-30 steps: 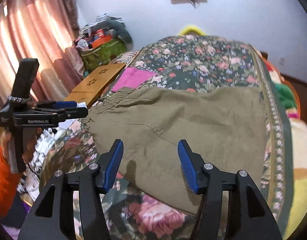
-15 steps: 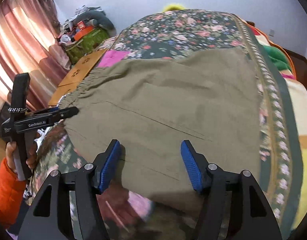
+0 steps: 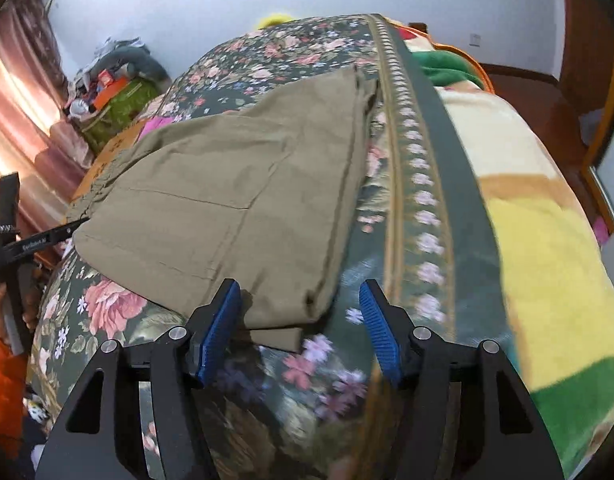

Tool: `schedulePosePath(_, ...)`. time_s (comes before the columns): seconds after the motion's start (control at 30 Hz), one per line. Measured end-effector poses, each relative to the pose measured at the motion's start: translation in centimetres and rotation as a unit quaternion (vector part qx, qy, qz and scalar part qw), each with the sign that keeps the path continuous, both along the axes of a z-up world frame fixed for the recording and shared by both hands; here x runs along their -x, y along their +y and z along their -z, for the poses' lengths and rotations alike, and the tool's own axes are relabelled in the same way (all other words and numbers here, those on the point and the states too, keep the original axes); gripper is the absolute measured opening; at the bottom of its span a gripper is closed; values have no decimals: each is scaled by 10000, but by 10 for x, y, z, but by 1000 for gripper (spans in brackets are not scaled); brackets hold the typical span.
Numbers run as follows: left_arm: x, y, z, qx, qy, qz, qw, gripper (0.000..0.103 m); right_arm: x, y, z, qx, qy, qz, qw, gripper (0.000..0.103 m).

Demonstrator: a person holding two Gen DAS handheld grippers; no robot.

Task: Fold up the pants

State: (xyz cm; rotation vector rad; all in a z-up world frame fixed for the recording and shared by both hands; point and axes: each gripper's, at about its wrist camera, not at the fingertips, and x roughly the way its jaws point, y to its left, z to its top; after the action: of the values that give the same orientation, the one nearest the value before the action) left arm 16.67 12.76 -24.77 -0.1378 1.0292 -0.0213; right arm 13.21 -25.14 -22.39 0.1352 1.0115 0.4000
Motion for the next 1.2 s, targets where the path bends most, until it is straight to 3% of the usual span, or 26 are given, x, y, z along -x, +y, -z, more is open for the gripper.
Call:
schedulePosePath(0.1, 1, 1, -3, -156, -6, 19, 9999, 85, -1, -4, -9, 113, -38, -25, 9999, 59)
schedulePosePath(0.27, -5, 6, -22, -178, 90, 43, 9998, 84, -10, -5, -33, 311, -462, -124, 9984, 59)
schedulePosePath(0.5, -28, 5, -65, -392, -308, 75, 9987, 85, -46, -4, -51, 181, -862, -167, 9960, 60)
schedulePosePath(0.63, -53, 4, -74, -585, -399, 84, 9975, 85, -75, -1, -53, 205, -966, -204, 9949, 60)
schedulePosePath(0.83, -99, 7, -63, -749, -241, 103, 9968, 86, -125, 2, -51, 199, -987, -375, 9942, 64)
schedulePosePath(1.2, -155, 23, -11, -251, 417, 192, 9986, 86, -236, 12, -9, 428, -565, -465, 9964, 65)
